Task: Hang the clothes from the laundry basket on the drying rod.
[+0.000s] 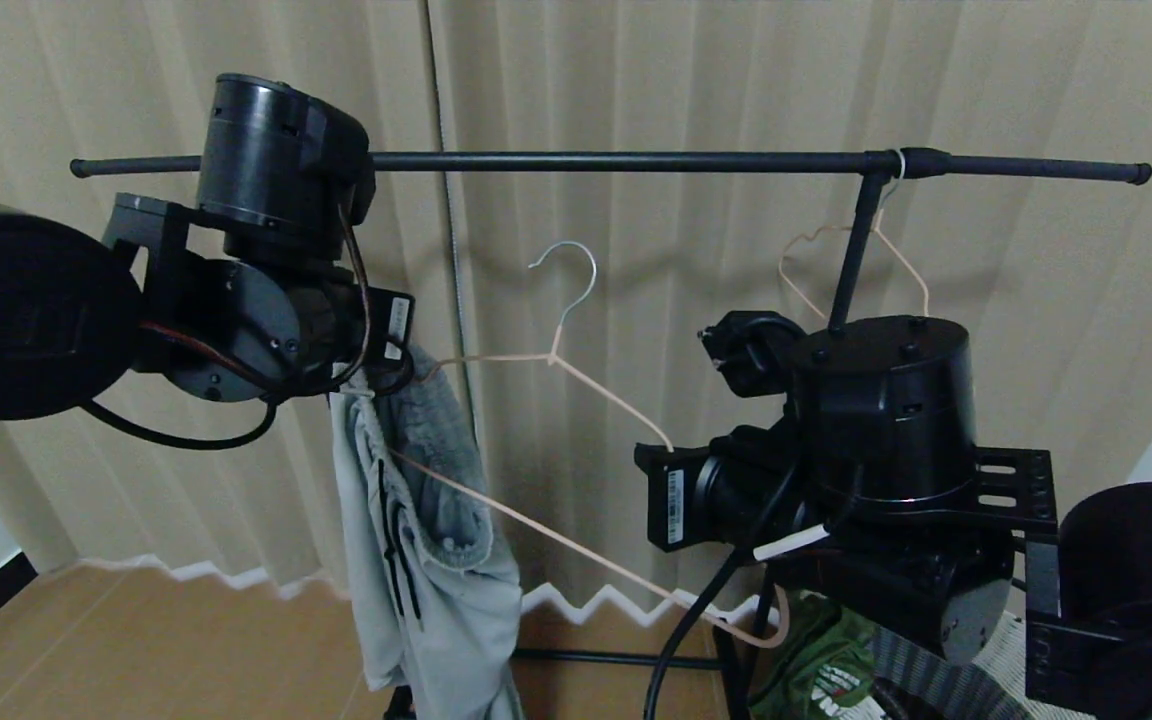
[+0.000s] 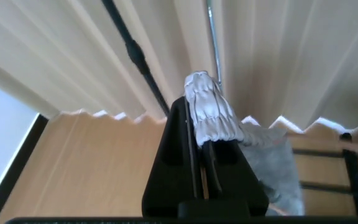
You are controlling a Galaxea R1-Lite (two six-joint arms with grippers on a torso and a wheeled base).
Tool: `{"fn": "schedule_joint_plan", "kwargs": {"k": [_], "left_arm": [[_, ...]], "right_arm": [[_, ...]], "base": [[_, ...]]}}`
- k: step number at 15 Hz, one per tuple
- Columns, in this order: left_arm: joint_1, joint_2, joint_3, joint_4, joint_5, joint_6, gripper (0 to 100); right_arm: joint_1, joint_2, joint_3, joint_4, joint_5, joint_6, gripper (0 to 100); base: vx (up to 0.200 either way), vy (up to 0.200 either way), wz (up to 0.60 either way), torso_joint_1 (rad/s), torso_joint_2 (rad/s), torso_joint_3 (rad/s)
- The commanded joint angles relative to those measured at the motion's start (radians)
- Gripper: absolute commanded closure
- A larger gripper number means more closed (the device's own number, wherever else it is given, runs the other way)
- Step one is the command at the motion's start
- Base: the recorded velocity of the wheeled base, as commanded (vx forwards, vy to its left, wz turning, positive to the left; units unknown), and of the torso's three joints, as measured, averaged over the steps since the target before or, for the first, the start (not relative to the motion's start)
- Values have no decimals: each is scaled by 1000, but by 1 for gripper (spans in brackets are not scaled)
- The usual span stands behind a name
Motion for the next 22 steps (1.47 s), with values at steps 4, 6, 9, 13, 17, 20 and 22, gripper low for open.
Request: {"fn": "schedule_joint_plan", "kwargs": {"k": [4,6,9,13,17,20,22], "left_arm": [[-24,-52,3,83,0,-5,100],[-58,-48,4,90,0,-31,100],[-142,27,-82,91,0,-161,100],[-183,126,-250,113,0,-278,100],[-210,127,-279,116,-1,-319,100],[-213,43,-227,142,-70,-281,100],[-213,-22,-163,130,-150,-218,100]], "right_arm": [[-31,23,-19,-31,-15,1,100],[-35,40,-20,-70,-15,-2,100],[-35,58,-20,-113,-15,-4,100],[-34,66,-17,-154,-12,-4,100],[-32,75,-9,-189,-9,-5,100],[-32,75,-6,-197,-7,-5,100],[-38,72,-6,-218,-3,-7,100]], "base": [[0,0,0,0,0,0],[0,0,0,0,0,0],[0,0,0,0,0,0],[0,0,0,0,0,0],[0,0,0,0,0,0],[0,0,0,0,0,0],[0,0,0,0,0,0]]}}
